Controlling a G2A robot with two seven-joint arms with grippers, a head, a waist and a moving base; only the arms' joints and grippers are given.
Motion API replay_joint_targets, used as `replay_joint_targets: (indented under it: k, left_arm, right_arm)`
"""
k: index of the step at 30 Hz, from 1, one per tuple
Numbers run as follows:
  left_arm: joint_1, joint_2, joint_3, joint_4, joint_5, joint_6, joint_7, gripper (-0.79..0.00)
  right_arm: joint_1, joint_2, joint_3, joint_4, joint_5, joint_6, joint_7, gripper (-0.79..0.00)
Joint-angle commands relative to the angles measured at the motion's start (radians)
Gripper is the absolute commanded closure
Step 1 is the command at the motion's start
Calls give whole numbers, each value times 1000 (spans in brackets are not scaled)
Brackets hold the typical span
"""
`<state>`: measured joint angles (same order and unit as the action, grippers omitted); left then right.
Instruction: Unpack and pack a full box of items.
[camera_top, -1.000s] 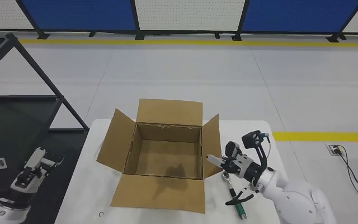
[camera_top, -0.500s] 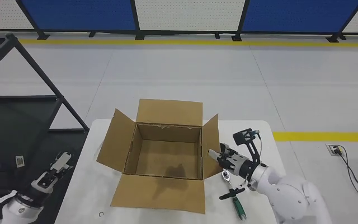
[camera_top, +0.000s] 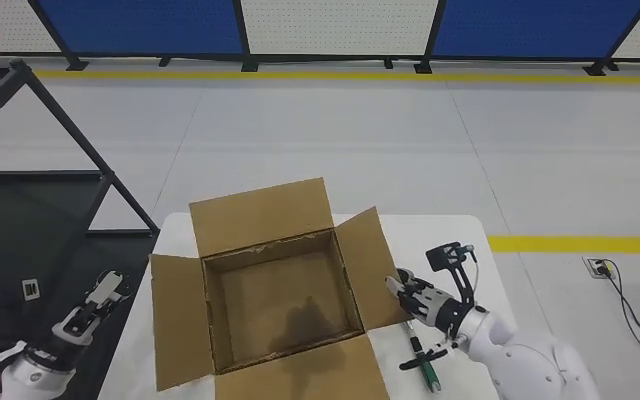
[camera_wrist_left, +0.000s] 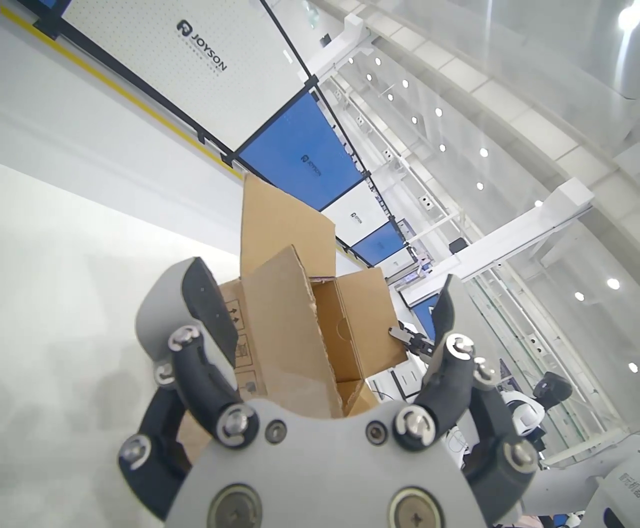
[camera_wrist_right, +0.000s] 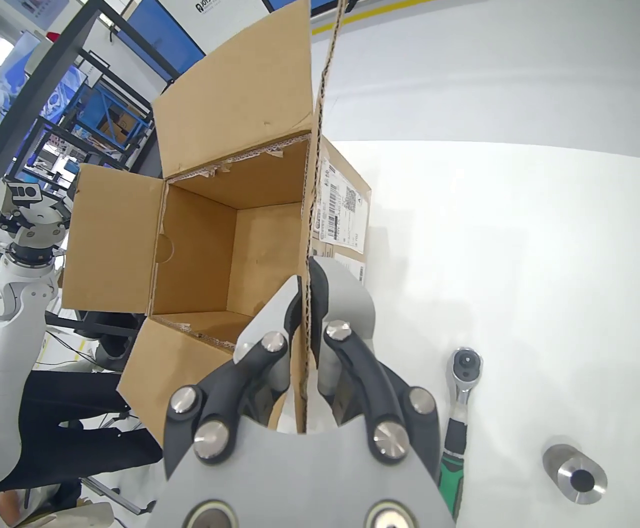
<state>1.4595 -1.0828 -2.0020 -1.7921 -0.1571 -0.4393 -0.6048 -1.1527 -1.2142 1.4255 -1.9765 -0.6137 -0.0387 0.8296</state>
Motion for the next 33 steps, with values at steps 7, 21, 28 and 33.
replay_joint_targets:
  k: [7,21,28,33]
  left_arm:
    - [14,2,4,-9,-2,-6,10,-785]
    - [30,7,-7,-7,-23,-14,17,-785]
    - [40,10,-13,-14,-29,-19,17,-785]
    - [43,10,-15,-22,-50,-10,16,-785]
  right_arm:
    - [-20,2,-4,-32,8,84,-18,0]
    - [-30,6,-25,-67,-14,191,-4,0]
    - [-38,8,-25,-79,-16,209,-18,-785]
    - [-63,11,10,-115,-15,210,-63,-785]
